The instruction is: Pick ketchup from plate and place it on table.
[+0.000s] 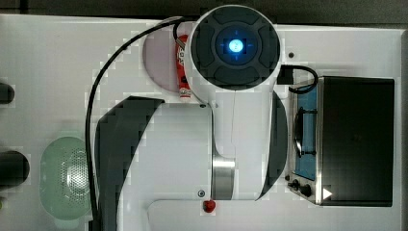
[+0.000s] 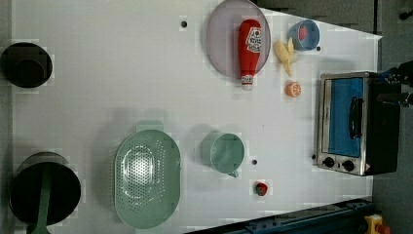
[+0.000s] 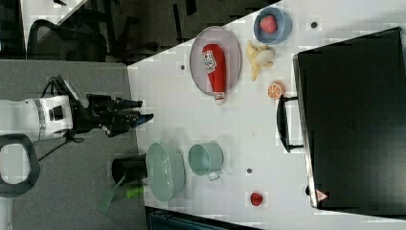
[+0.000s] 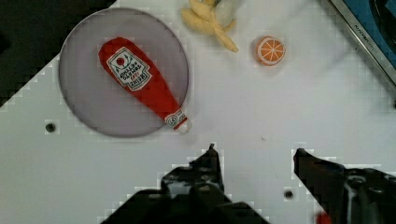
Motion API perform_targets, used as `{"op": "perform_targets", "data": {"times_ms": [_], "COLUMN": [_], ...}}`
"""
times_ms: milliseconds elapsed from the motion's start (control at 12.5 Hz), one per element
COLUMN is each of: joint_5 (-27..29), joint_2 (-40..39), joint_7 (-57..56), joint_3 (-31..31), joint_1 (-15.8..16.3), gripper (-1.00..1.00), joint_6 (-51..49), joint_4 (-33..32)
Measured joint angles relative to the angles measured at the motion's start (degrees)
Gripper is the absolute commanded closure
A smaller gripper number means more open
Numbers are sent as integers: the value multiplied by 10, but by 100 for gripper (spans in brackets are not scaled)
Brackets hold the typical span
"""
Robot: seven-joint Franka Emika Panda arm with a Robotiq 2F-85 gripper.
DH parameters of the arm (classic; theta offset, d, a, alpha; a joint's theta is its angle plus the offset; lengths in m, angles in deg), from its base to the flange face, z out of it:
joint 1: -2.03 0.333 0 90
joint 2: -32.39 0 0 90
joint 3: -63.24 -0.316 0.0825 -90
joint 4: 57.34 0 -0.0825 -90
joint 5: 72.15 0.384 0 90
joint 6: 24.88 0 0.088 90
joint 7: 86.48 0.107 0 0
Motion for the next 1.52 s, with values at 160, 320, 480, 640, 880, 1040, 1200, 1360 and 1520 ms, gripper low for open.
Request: {"op": "perform_targets", "data": {"times_ms": [160, 320, 480, 640, 880, 1040, 1200, 1360, 1520], "joint_5": [9, 12, 10, 13, 15, 17, 9, 16, 14], "joint_2": [24, 56, 68, 66, 27, -21, -73, -128, -177], "joint_7": [0, 1, 4, 4, 4, 4, 4, -9, -32], "joint_3": [-13, -15, -18, -22, -25, -32, -38, -45, -44], "joint_1": [-15, -23, -27, -30, -26, -27, -27, -27, -25], "gripper": [-82, -100, -100, -100, -100, -100, -100, -100, -100], "joint_6": [-100, -117, -110, -98, -71, -31, -7, 33, 84], "joint_4": [2, 4, 24, 29, 29, 29, 27, 27, 22]}}
